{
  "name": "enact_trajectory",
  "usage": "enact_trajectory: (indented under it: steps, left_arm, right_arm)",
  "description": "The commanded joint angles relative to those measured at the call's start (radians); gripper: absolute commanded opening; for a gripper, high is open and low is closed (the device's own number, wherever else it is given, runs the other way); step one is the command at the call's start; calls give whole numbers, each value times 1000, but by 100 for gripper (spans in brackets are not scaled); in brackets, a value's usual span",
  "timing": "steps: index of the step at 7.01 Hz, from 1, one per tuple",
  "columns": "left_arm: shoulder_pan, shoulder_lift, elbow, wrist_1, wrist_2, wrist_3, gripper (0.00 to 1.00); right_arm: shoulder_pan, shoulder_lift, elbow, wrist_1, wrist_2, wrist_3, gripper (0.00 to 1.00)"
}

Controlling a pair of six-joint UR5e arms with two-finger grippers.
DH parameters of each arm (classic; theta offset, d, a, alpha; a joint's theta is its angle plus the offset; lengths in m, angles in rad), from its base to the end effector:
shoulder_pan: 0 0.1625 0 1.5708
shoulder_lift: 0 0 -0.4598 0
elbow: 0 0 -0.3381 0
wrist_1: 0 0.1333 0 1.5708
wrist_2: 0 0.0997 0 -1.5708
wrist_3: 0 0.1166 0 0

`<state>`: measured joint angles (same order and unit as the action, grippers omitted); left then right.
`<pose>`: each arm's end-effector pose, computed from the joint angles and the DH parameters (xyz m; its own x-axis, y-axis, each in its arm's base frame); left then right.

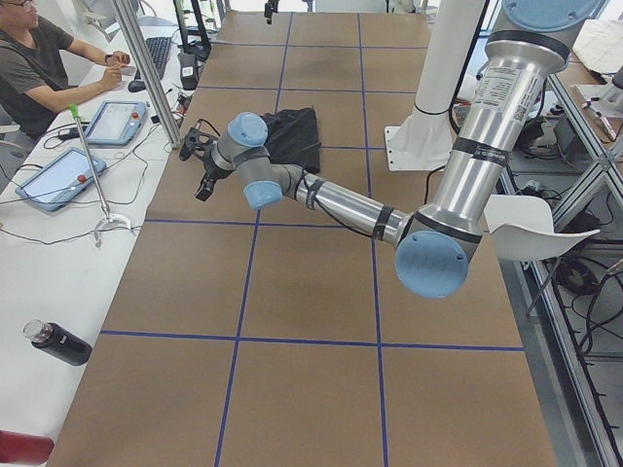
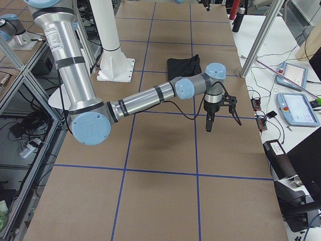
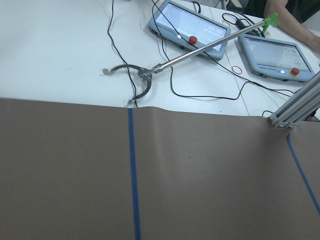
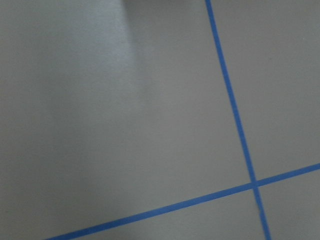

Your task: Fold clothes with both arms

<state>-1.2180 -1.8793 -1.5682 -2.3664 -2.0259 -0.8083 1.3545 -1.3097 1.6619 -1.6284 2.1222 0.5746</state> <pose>0.1305 -0.5919 0.4572 0.6016 0.1616 -0.7822 0.4036 0.7836 0.4723 -0.0497 -0.5627 0.5562 0.7826 0.2298 0.5786 -0.2620 0.9646 -0.0287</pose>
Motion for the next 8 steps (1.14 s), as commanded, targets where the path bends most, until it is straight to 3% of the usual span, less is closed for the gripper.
enact_trajectory:
  steps: [1, 3, 6, 8]
  left_arm:
    - [-25, 16, 51, -4, -1, 78, 100]
    - [-41, 13, 111, 33, 0, 146, 100]
    - [-107, 0, 114, 313, -5, 505, 100]
    - [-141, 5, 114, 418, -10, 679, 100]
  right_arm:
    - [67, -62, -4, 5, 5, -102, 100]
    - [96, -95, -5, 5, 13, -104, 100]
    - [173, -169, 4, 2, 131, -239, 100]
    - [196, -233, 48, -1, 140, -277, 100]
